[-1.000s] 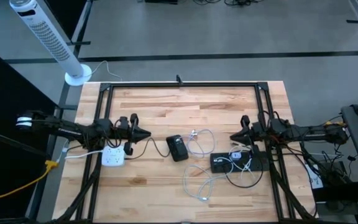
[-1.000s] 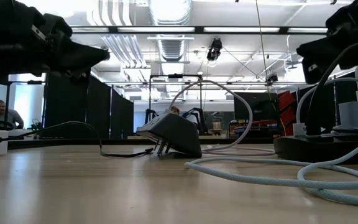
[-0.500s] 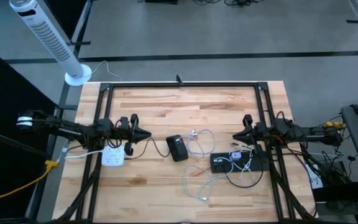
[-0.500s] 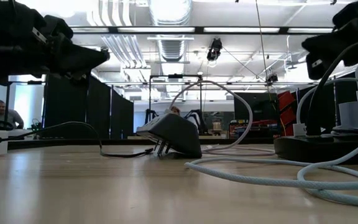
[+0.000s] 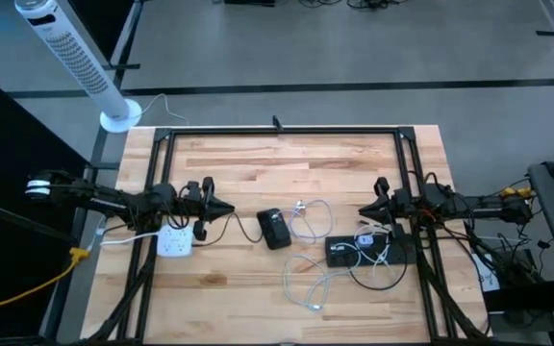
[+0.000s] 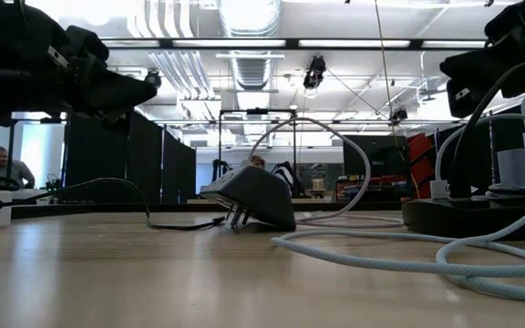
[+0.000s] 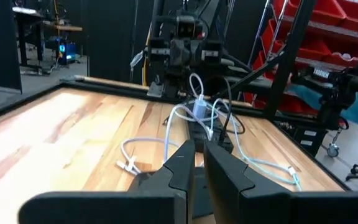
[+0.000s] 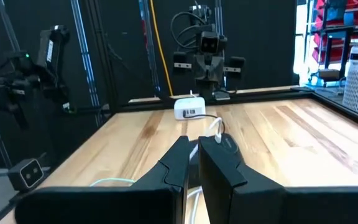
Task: Insert USB
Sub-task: Return to Home Position
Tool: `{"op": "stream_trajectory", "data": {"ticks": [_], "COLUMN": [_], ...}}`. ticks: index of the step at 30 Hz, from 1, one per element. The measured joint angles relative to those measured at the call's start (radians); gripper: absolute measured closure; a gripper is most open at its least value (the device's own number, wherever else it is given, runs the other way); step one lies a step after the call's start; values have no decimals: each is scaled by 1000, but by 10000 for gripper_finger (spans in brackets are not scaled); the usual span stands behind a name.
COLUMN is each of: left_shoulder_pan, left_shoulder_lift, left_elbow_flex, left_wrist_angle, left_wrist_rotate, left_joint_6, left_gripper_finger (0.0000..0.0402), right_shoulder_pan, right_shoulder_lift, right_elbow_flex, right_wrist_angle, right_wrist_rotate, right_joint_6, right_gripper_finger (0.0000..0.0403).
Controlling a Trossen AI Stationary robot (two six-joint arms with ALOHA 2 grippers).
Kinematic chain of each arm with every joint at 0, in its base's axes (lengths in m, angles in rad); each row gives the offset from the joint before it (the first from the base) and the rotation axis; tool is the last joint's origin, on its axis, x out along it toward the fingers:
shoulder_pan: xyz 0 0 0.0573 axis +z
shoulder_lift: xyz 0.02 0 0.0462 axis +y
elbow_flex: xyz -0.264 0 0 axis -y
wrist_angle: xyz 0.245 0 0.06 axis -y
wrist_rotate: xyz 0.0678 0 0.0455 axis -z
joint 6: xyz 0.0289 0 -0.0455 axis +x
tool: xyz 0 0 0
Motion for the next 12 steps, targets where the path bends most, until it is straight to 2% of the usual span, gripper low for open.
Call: {"op": "stream_trajectory", "data": {"ticks": [12], "left_shoulder_pan": [0], "left_shoulder_lift": [3], "left_elbow_flex": [0], "left_wrist_angle": [-8], "left_wrist_rotate": [0], "left_joint_6": [0], "left_gripper_finger": [379], "right_shoulder_pan": [0], "right_shoulder_lift": [7], "right_elbow_flex": [0], "right_wrist_angle": [1], "right_wrist_rotate": [0], "right_joint_6": [0], "right_gripper_finger": [384]}}
